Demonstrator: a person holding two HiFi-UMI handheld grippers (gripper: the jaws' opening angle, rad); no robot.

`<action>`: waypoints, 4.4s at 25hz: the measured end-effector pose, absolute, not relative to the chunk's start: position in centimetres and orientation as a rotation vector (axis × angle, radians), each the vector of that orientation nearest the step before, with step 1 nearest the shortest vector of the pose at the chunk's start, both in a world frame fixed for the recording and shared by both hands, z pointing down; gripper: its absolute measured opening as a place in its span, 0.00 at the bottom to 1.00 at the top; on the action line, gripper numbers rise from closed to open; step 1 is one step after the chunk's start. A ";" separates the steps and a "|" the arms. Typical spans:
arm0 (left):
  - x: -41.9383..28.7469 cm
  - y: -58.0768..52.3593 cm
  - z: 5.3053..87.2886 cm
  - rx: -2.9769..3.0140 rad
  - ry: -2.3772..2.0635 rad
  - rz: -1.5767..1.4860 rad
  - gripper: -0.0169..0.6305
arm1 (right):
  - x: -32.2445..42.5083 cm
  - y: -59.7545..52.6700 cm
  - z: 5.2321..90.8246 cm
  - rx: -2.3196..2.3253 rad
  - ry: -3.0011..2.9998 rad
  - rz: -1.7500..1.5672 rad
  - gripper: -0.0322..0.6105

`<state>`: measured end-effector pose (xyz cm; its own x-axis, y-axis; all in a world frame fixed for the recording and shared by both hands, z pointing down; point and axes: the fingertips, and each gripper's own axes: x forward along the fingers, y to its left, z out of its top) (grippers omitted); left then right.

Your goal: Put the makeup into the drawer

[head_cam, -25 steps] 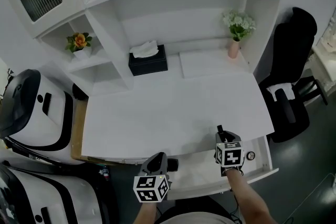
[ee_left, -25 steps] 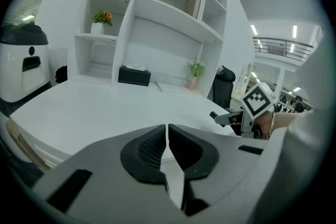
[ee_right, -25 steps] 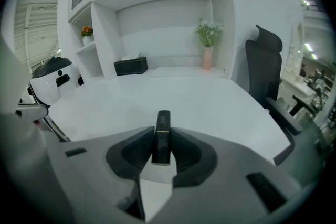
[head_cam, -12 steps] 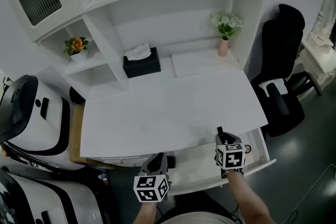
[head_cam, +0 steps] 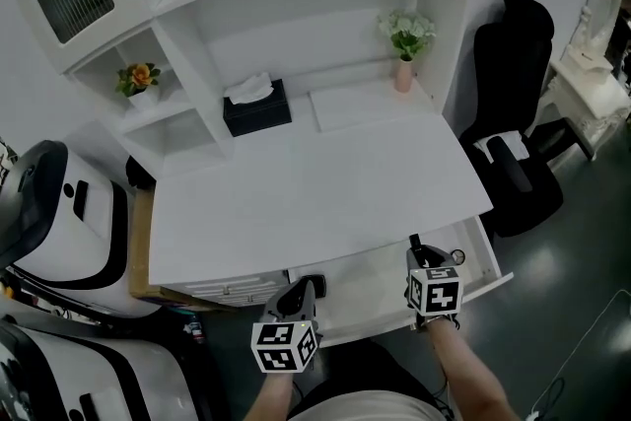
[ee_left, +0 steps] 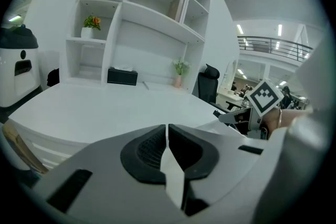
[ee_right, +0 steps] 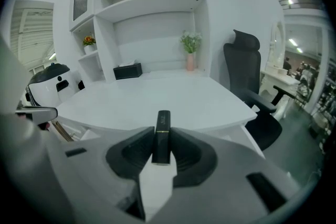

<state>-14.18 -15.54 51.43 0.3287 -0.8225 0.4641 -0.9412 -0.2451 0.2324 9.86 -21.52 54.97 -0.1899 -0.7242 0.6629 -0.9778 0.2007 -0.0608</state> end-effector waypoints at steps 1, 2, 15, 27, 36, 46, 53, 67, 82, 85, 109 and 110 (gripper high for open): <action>-14.1 -15.3 51.4 2.138 -1.545 0.341 0.05 | 10.0 -21.1 55.0 1.582 -1.980 0.671 0.21; -14.0 -15.0 51.5 2.141 -1.542 0.343 0.05 | 10.1 -20.7 55.1 1.584 -1.977 0.675 0.21; -13.5 -13.4 52.4 2.144 -1.512 0.360 0.05 | 11.3 -17.7 58.1 1.554 -1.914 0.749 0.21; -13.4 -15.9 53.6 2.096 -1.511 0.368 0.05 | 12.2 -20.0 61.9 1.483 -1.835 0.781 0.21; -13.7 -17.8 54.7 2.048 -1.526 0.376 0.05 | 12.6 -21.8 65.3 1.416 -1.777 0.822 0.21; -14.0 -18.8 55.8 1.993 -1.551 0.399 0.05 | 13.1 -23.6 68.2 1.362 -1.740 0.859 0.21; -13.9 -19.5 56.2 1.973 -1.559 0.413 0.05 | 13.3 -24.2 70.1 1.330 -1.712 0.886 0.21; -14.2 -20.3 56.9 1.935 -1.580 0.443 0.05 | 13.3 -25.1 72.6 1.293 -1.696 0.913 0.21; -13.2 -21.2 56.9 1.923 -1.585 0.455 0.05 | 13.3 -24.9 73.6 1.283 -1.703 0.915 0.21; -13.1 -21.4 56.8 1.925 -1.582 0.452 0.05 | 13.3 -24.9 73.5 1.299 -1.719 0.903 0.21; -13.4 -19.1 55.6 1.972 -1.589 0.426 0.05 | 12.4 -24.9 66.7 1.422 -1.916 0.846 0.23; -13.5 -18.9 55.4 1.977 -1.589 0.425 0.05 | 12.2 -24.8 66.0 1.430 -1.930 0.839 0.23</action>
